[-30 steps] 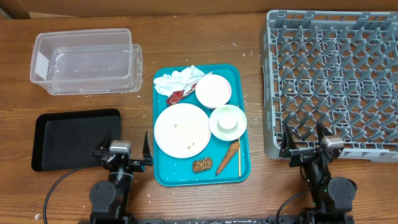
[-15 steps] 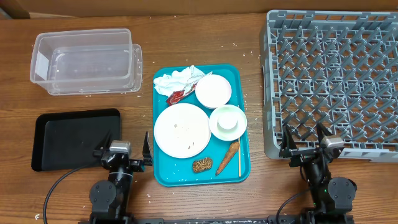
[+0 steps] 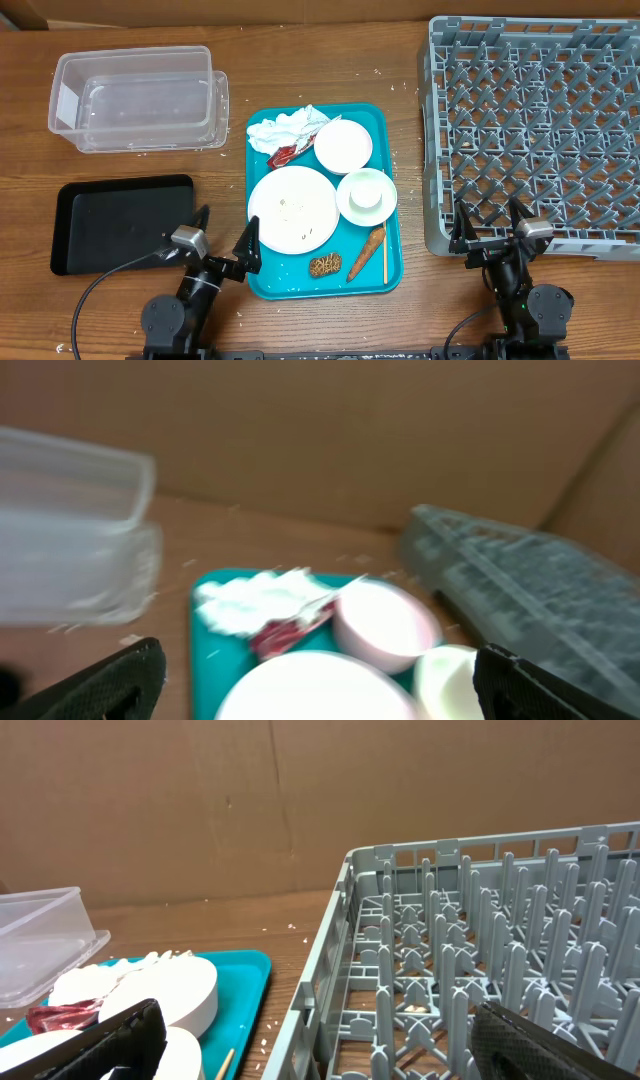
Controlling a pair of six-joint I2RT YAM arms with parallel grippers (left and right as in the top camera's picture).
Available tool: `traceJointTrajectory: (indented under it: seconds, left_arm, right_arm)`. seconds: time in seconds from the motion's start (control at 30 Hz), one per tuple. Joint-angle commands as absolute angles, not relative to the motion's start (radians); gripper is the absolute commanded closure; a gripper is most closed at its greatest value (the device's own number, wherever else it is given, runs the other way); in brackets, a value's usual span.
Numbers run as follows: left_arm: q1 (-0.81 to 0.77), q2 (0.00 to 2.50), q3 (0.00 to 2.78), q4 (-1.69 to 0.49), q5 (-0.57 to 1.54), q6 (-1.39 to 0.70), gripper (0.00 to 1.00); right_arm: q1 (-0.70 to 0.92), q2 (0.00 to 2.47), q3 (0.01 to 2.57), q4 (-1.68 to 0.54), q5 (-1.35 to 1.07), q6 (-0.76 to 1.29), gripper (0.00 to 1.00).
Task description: Sort waste into correct bins and load items into the dishwasher
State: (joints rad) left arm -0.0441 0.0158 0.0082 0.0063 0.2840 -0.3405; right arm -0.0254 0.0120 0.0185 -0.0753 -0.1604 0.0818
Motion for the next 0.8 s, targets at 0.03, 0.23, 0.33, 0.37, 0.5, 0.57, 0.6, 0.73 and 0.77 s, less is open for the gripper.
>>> traceJointTrajectory:
  seconds: [0.03, 0.23, 0.33, 0.37, 0.5, 0.57, 0.6, 0.73, 0.77]
  left_arm:
    - [-0.039, 0.004, 0.011, 0.143, 0.547, -0.427, 0.00]
    - [-0.039, 0.027, 0.197, -0.056, 0.503, -0.387, 0.00]
    - [-0.039, 0.105, 0.315, -0.199, 0.461, -0.334, 0.00]
    - [-0.039, 0.150, 0.360, -0.242, 0.461, -0.312, 0.00]
    - [-0.040, 0.451, 0.593, -0.458, 0.467, -0.286, 0.00]
    - [-0.040, 0.601, 0.715, -0.577, 0.491, -0.257, 0.00]
    - [-0.040, 0.668, 0.775, -0.637, 0.503, -0.234, 0.00]
    - [-0.041, 0.922, 1.015, -0.862, 0.590, -0.146, 0.00]
    - [-0.041, 0.973, 1.060, -0.887, 0.628, -0.159, 0.00]
  right_arm:
    - [-0.028, 0.006, 0.008, -0.069, -0.159, 0.081, 0.00]
    - [-0.028, 0.006, 0.008, -0.069, -0.159, 0.081, 0.00]
    - [-0.028, 0.006, 0.008, -0.069, -0.159, 0.081, 0.00]
    - [-0.028, 0.006, 0.008, -0.069, -0.159, 0.081, 0.00]
    - [-0.028, 0.006, 0.008, -0.069, -0.159, 0.081, 0.00]
    - [-0.028, 0.006, 0.008, -0.069, -0.159, 0.081, 0.00]
    - [-0.028, 0.006, 0.008, -0.069, -0.159, 0.081, 0.00]
    - [-0.028, 0.006, 0.008, -0.069, -0.159, 0.081, 0.00]
    - [-0.028, 0.006, 0.008, -0.069, -0.159, 0.081, 0.00]
